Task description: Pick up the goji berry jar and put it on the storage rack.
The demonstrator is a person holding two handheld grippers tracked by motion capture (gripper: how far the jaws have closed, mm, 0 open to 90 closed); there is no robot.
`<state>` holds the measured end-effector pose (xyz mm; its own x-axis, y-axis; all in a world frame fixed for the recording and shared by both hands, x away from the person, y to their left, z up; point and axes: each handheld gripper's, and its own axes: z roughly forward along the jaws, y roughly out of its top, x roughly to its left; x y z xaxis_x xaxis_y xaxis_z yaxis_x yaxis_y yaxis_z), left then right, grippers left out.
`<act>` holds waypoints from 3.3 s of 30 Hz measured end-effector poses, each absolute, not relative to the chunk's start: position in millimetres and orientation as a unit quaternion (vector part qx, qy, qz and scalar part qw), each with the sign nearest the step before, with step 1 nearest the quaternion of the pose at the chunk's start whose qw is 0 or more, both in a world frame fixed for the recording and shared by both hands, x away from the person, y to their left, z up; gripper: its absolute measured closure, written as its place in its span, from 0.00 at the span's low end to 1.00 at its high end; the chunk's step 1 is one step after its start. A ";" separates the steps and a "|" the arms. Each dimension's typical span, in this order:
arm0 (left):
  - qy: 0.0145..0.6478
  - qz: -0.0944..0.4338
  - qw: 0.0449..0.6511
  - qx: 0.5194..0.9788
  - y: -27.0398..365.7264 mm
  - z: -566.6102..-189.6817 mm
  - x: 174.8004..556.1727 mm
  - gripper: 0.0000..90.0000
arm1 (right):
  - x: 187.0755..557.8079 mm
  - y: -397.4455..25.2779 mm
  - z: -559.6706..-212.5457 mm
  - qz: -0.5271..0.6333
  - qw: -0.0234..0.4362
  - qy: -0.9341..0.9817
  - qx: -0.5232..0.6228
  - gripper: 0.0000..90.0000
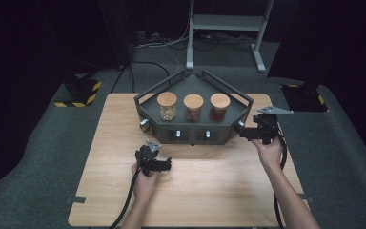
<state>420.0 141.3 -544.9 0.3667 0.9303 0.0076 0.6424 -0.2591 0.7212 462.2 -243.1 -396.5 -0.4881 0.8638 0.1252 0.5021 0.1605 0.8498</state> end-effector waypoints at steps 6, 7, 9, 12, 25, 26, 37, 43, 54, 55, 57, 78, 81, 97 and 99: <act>0.517 0.223 0.322 0.761 141.3 -544.9 420.0 0.06 | 460.1 -243.1 -403.5 0.449 0.202 0.736 0.465 0.06; 0.516 0.223 0.322 0.761 141.3 -544.9 420.0 0.06 | 459.7 -243.0 -405.1 0.447 0.203 0.737 0.465 0.06; 0.516 0.223 0.322 0.761 141.3 -544.9 420.0 0.06 | 459.0 -242.6 -408.3 0.444 0.206 0.738 0.465 0.06; 0.516 0.223 0.322 0.761 141.3 -544.9 420.0 0.06 | 458.0 -242.3 -413.7 0.442 0.204 0.738 0.467 0.06; 0.516 0.223 0.322 0.762 141.4 -544.8 420.0 0.06 | 454.1 -243.8 -431.9 0.435 0.198 0.741 0.472 0.06; 0.516 0.223 0.322 0.762 141.4 -544.8 420.0 0.06 | 453.8 -243.9 -433.2 0.436 0.197 0.740 0.473 0.06; 0.516 0.223 0.322 0.762 141.4 -544.8 420.0 0.06 | 450.7 -244.3 -443.1 0.435 0.196 0.739 0.477 0.07; 0.516 0.223 0.322 0.762 141.4 -544.9 420.0 0.06 | 449.6 -243.0 -450.1 0.433 0.192 0.740 0.478 0.07; 0.516 0.223 0.322 0.762 141.4 -544.9 420.0 0.06 | 447.9 -238.0 -464.6 0.430 0.179 0.742 0.482 0.07; 0.516 0.224 0.322 0.762 141.4 -544.9 420.0 0.06 | 447.9 -237.7 -465.9 0.430 0.179 0.743 0.481 0.07; 0.516 0.223 0.322 0.762 141.4 -544.9 420.0 0.06 | 447.8 -237.0 -469.1 0.427 0.175 0.744 0.482 0.07; 0.516 0.224 0.322 0.762 141.4 -544.9 420.0 0.06 | 442.2 -229.1 -497.3 0.386 0.190 0.762 0.484 0.07; 0.516 0.224 0.322 0.762 141.4 -544.8 420.0 0.06 | 441.8 -226.9 -502.0 0.381 0.190 0.765 0.484 0.07; 0.516 0.224 0.322 0.762 141.3 -544.8 419.9 0.06 | 439.5 -214.7 -527.4 0.352 0.202 0.776 0.482 0.07; 0.516 0.224 0.322 0.762 141.3 -544.8 420.0 0.06 | 439.8 -213.9 -530.5 0.348 0.205 0.776 0.485 0.07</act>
